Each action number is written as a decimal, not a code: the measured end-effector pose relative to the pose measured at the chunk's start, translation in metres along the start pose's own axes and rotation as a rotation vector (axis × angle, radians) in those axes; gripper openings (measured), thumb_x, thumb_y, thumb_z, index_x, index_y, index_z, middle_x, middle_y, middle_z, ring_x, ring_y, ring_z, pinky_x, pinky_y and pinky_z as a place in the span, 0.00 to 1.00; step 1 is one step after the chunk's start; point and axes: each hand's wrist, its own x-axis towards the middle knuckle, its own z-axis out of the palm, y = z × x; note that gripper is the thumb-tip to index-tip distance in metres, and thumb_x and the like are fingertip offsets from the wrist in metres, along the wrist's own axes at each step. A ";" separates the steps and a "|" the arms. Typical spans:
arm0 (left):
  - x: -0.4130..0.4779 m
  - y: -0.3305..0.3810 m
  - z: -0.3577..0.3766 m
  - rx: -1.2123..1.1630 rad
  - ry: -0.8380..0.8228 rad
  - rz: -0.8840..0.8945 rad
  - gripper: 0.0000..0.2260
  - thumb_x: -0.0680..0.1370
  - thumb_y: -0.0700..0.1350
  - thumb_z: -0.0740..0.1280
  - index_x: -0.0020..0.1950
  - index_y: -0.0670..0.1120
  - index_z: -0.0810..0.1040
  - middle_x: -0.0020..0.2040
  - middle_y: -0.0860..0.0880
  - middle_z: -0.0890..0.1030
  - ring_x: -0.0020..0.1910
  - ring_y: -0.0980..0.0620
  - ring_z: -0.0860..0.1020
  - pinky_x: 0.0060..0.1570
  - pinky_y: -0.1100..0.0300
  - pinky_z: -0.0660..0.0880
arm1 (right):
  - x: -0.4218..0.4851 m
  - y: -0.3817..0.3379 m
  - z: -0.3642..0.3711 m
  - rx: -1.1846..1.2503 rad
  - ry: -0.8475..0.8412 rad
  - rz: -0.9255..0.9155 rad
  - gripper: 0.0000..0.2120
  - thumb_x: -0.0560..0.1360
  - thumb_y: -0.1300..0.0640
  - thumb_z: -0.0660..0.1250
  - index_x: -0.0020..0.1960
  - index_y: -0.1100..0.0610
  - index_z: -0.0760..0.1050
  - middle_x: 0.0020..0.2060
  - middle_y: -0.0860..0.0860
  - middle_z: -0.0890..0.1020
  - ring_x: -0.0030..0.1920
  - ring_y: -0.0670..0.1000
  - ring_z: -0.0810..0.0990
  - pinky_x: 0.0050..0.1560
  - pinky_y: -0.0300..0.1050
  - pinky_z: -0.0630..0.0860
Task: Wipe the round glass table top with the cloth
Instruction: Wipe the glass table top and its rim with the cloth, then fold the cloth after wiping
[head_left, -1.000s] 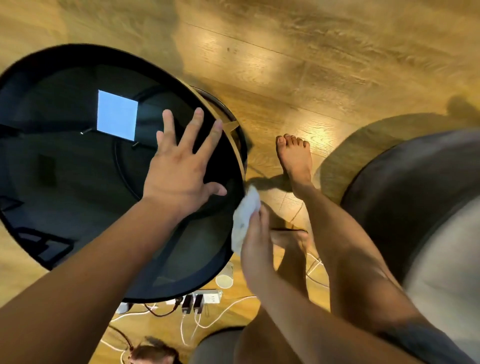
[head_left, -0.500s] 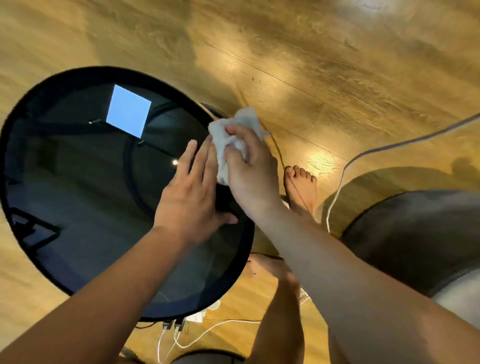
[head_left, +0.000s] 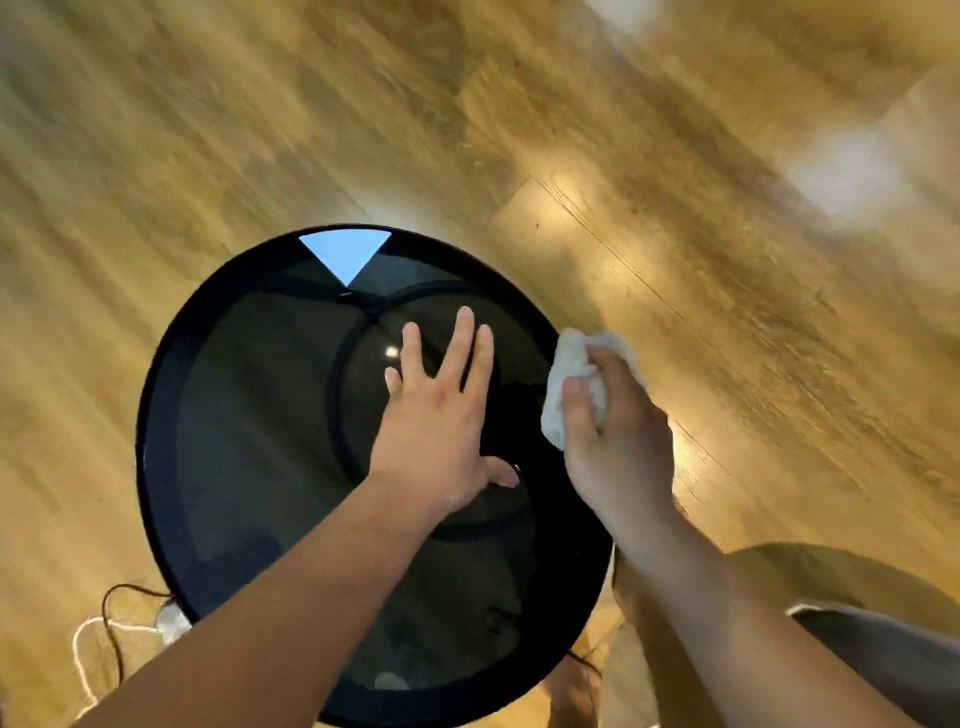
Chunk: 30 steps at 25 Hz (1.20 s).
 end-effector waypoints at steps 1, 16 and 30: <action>0.001 -0.001 0.001 -0.009 0.009 0.000 0.63 0.59 0.72 0.73 0.78 0.50 0.38 0.80 0.53 0.37 0.77 0.31 0.44 0.68 0.36 0.65 | 0.033 -0.022 0.006 -0.104 -0.007 -0.109 0.20 0.79 0.44 0.53 0.68 0.47 0.70 0.57 0.52 0.82 0.52 0.55 0.81 0.41 0.42 0.66; 0.002 -0.003 -0.019 -0.288 -0.107 -0.020 0.56 0.66 0.63 0.76 0.80 0.51 0.42 0.80 0.53 0.39 0.78 0.35 0.38 0.73 0.34 0.50 | 0.102 -0.054 -0.033 -0.490 -0.548 -0.292 0.20 0.82 0.45 0.56 0.69 0.54 0.68 0.59 0.62 0.79 0.54 0.62 0.79 0.46 0.45 0.68; -0.304 -0.051 -0.403 -1.665 0.651 0.151 0.20 0.68 0.53 0.75 0.59 0.53 0.80 0.50 0.55 0.86 0.46 0.59 0.82 0.43 0.65 0.76 | -0.186 -0.455 -0.309 0.546 -0.868 -0.497 0.16 0.79 0.48 0.62 0.58 0.58 0.77 0.51 0.58 0.83 0.45 0.52 0.83 0.42 0.42 0.80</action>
